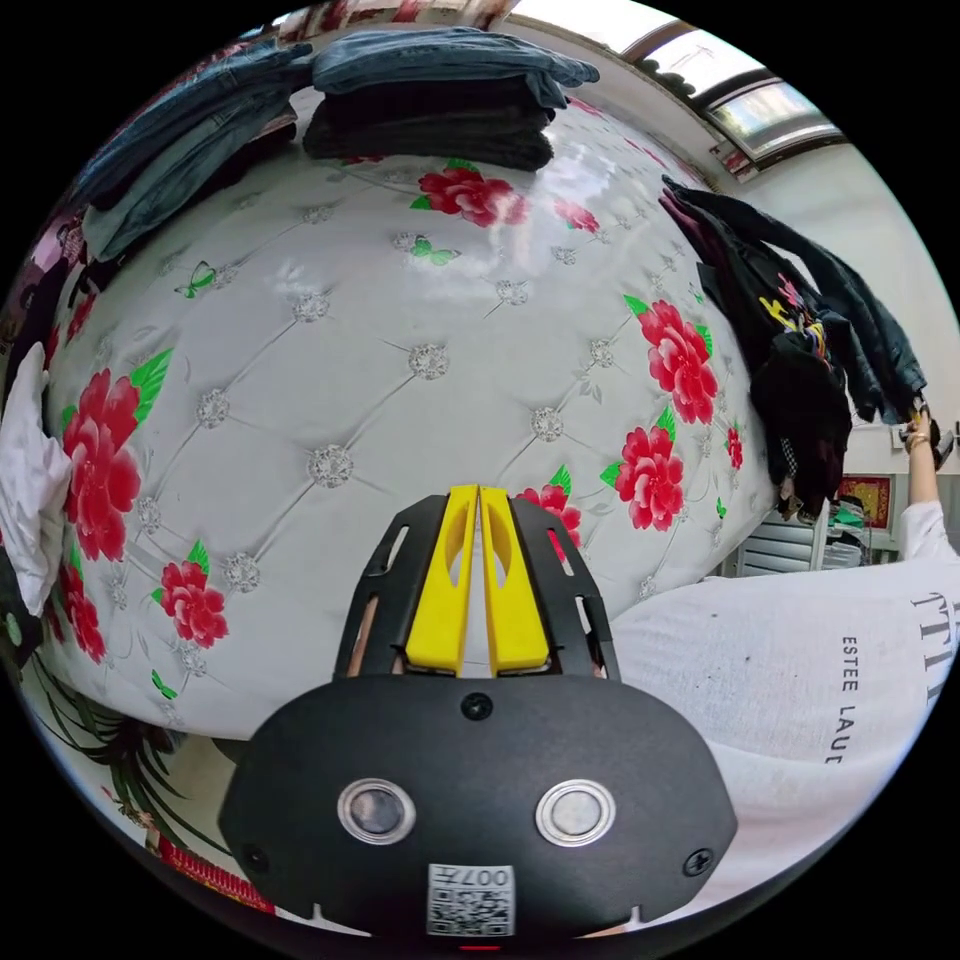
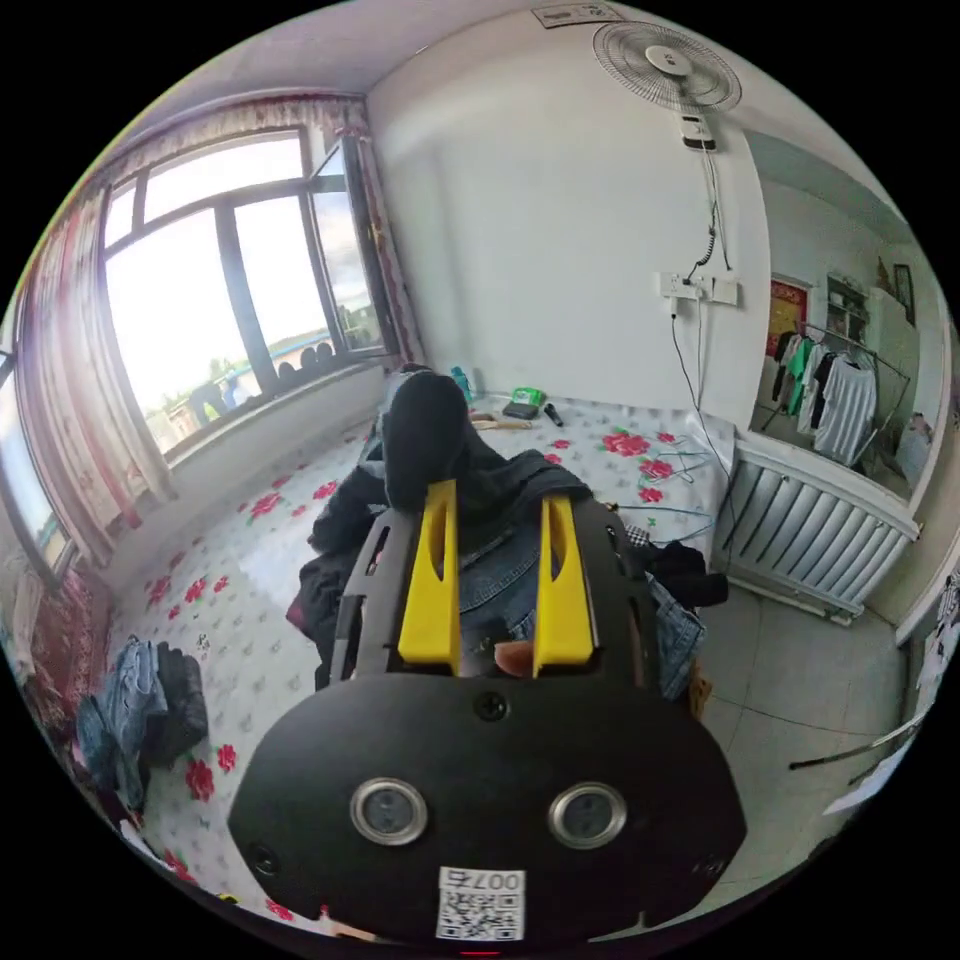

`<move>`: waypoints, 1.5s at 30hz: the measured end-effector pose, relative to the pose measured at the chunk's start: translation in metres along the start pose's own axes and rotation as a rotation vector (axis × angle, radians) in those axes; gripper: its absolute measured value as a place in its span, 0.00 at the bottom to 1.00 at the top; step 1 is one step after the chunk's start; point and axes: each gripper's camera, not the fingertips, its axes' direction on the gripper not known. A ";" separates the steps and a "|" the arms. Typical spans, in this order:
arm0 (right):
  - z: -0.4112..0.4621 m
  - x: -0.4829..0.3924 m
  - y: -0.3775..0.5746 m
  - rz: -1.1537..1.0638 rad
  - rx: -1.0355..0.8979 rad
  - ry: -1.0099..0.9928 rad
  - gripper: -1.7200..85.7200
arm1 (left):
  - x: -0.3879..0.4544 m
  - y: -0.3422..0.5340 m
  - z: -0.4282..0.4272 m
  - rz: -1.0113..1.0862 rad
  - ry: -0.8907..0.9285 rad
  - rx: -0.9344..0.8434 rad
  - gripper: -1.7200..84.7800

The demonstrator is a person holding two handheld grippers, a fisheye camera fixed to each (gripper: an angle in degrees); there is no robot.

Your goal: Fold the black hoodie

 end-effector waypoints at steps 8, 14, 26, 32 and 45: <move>0.069 -0.133 0.184 -0.771 -0.324 -0.074 0.21 | 0.013 0.001 -0.005 0.065 -0.002 -0.047 0.01; 0.141 -0.186 0.263 -1.114 -0.532 0.274 0.17 | 0.009 0.012 -0.018 0.070 0.002 -0.033 0.01; -0.131 0.010 -0.041 0.013 0.027 -0.892 0.03 | -0.061 0.060 -0.058 -0.090 0.113 0.061 0.01; -0.320 -0.010 -0.051 -0.236 0.404 -1.224 0.02 | -0.068 0.080 -0.094 -0.016 0.130 0.137 0.01; -0.379 -0.102 0.163 -0.622 0.144 -1.528 0.03 | -0.089 0.164 -0.149 0.077 0.303 0.421 0.08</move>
